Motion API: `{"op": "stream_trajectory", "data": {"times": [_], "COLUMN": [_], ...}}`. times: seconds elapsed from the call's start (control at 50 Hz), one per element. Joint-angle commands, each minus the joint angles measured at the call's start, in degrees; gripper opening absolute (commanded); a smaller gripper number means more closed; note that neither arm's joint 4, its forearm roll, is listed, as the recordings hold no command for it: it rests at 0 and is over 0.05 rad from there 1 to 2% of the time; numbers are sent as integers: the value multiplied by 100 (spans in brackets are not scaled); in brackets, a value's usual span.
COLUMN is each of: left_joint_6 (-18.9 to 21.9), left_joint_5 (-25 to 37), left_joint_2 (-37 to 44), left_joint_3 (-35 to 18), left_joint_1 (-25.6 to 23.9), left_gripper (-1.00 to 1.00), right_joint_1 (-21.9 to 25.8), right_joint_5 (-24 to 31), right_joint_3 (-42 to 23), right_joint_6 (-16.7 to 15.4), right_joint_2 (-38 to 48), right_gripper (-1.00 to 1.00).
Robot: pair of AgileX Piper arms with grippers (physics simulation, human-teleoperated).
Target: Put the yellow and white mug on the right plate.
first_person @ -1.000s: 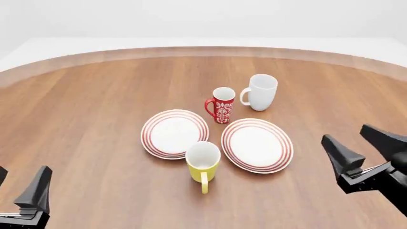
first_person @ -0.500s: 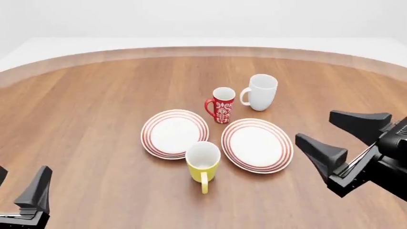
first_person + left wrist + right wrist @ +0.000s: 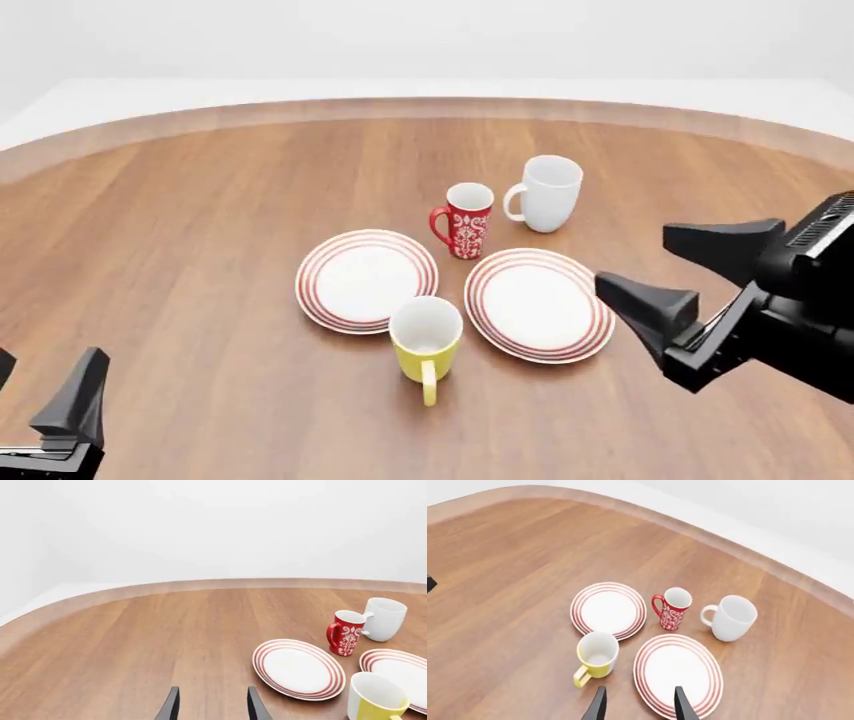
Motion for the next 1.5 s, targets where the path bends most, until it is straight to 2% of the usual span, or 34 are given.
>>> {"op": "stream_trajectory", "data": {"times": [0.02,0.06,0.08,0.34,0.46,0.92,1.12,1.46,1.5], "left_joint_6": [-1,-1,-2,-1,0,0,0,0,1], "left_joint_5": [0,0,0,0,0,0,0,0,0], "left_joint_2": [0,0,0,0,0,1,0,0,0], "left_joint_3": [0,0,0,0,0,0,0,0,0], "left_joint_1": [0,0,0,0,0,-1,0,0,-1], "left_gripper": [100,100,100,100,100,100,100,100,100], "right_joint_1": [98,97,278,265,297,531,569,592,758], "right_joint_5": [244,246,410,427,402,-223,-525,-545,-581], "right_joint_3": [-367,-438,-865,-944,-943,-706,-582,-598,-540], "right_joint_6": [351,403,689,740,1026,1565,1632,1576,2290], "right_joint_2": [665,769,1610,1744,1863,2434,2677,2695,2846], "right_gripper": [100,100,100,100,100,100,100,100,100]}}
